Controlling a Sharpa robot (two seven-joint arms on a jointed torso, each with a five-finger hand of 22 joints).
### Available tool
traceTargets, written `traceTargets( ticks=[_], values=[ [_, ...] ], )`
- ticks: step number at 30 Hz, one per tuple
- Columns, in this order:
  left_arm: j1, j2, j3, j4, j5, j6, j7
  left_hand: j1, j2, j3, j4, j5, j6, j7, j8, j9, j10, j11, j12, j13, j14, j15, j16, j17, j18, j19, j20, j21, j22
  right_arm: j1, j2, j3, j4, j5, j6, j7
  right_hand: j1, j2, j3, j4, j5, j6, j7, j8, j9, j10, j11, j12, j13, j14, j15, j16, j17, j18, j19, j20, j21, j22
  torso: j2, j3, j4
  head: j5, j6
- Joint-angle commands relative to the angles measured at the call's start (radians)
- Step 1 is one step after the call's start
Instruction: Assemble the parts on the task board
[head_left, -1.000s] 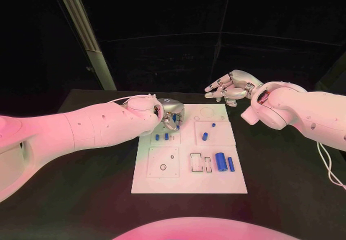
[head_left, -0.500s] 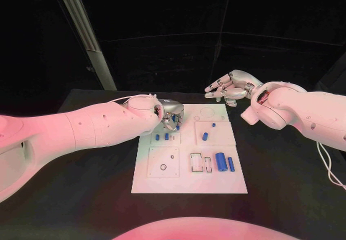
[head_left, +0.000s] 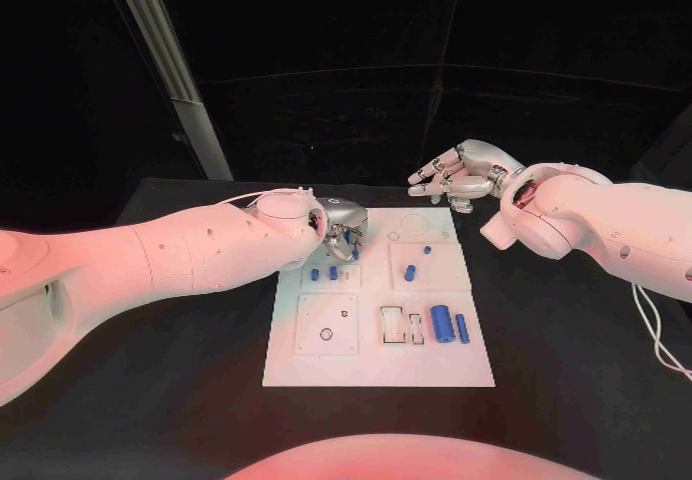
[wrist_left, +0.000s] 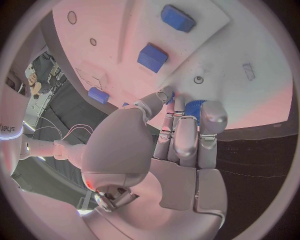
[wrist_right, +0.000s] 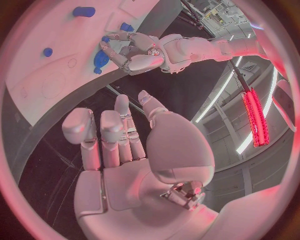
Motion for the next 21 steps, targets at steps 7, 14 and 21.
traceTargets(
  ticks=[7, 14, 21],
  values=[
    [-0.003, -0.032, 0.006, 0.031, 0.031, -0.069, 0.023, 0.000, 0.011, 0.001, 0.004, -0.001, 0.014, 0.003, -0.004, -0.005, 0.015, -0.001, 0.003, -0.010, 0.026, -0.001, 0.013, 0.009, -0.019, 0.017, -0.001, 0.027, 0.012, 0.002, -0.002, 0.001, 0.003, -0.001, 0.000, 0.008, -0.011, 0.003, 0.002, -0.001, 0.005, -0.004, 0.001, -0.006, -0.001, 0.010, -0.001, -0.003, -0.002, 0.007, 0.000, -0.005, 0.002, 0.007, 0.001, -0.003, -0.001, 0.001, 0.000, -0.0004, 0.0026, -0.003, 0.004],
    [-0.003, -0.066, 0.047, 0.073, 0.061, -0.104, 0.030, -0.003, 0.012, -0.001, 0.005, -0.001, 0.018, 0.004, -0.004, -0.007, 0.019, -0.001, 0.003, -0.016, 0.027, -0.001, 0.015, 0.010, -0.020, 0.020, -0.001, 0.033, 0.016, 0.002, -0.004, 0.001, 0.003, -0.001, 0.000, 0.008, -0.013, 0.003, 0.001, 0.000, 0.005, -0.004, 0.001, -0.005, -0.001, 0.012, -0.001, -0.003, -0.004, 0.008, 0.000, -0.005, 0.001, 0.007, 0.001, -0.003, -0.002, 0.000, -0.001, 0.0004, 0.0018, -0.001, 0.007],
    [-0.002, -0.102, 0.074, 0.110, 0.071, -0.102, 0.026, -0.007, 0.010, -0.004, 0.008, -0.002, 0.018, 0.005, -0.006, -0.010, 0.019, 0.000, 0.000, -0.021, 0.028, 0.000, 0.015, 0.008, -0.020, 0.021, -0.001, 0.033, 0.016, 0.002, -0.004, 0.001, 0.002, -0.001, 0.002, 0.008, -0.013, 0.003, 0.001, 0.000, 0.005, -0.004, 0.001, -0.005, -0.001, 0.012, -0.001, -0.003, -0.004, 0.008, 0.000, -0.005, 0.001, 0.007, 0.001, -0.003, -0.002, 0.000, -0.001, 0.0003, 0.0027, 0.002, 0.008]
  ],
)
